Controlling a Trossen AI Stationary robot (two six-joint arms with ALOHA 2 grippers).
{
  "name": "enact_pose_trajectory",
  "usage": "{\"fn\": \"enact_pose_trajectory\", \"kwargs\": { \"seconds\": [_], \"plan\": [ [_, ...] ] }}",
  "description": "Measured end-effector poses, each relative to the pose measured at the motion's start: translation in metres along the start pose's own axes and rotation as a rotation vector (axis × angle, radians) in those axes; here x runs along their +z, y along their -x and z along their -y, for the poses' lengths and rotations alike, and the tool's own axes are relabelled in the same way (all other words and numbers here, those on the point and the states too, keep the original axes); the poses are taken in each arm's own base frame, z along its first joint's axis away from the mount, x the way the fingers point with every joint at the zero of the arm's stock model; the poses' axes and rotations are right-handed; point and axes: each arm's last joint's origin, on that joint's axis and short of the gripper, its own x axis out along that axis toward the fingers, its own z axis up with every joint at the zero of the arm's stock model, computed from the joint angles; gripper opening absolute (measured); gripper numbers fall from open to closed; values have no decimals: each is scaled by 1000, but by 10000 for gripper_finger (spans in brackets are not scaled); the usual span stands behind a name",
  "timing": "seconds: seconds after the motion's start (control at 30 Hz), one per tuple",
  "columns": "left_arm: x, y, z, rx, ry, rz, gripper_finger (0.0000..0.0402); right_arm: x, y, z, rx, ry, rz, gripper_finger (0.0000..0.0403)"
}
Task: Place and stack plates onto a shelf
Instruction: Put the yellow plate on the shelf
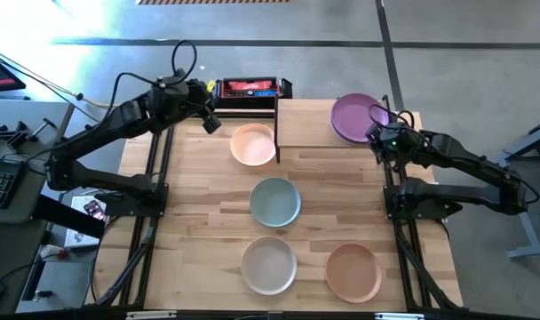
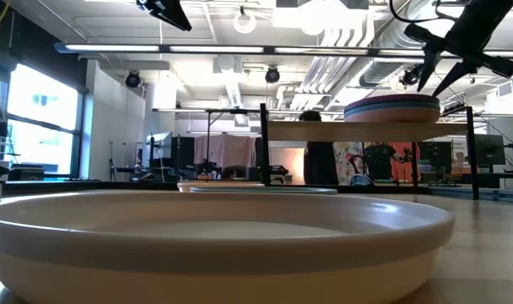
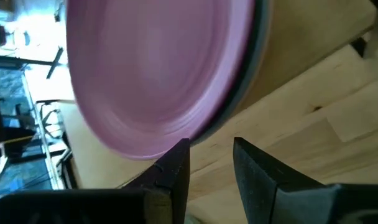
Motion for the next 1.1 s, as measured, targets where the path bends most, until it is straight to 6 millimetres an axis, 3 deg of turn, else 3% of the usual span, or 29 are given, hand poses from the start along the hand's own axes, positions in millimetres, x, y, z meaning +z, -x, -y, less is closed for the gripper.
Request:
{"fn": "enact_pose_trajectory", "kwargs": {
  "seconds": [0.27, 0.57, 0.73, 1.1],
  "plan": [
    [-2, -8, 5, -25, -16, -31, 119, 2, 12, -8, 191, 90, -40, 103],
    [-14, -19, 13, -84, 0, -169, 119, -11, 16, -42, 534, 370, -293, 103],
    [-35, -34, 25, -171, -49, -287, 119, -23, 13, -51, 604, 499, -387, 103],
    [-82, -59, 53, -299, -287, -337, 119, -48, 9, -50, 616, 695, -485, 103]
  ]
}}
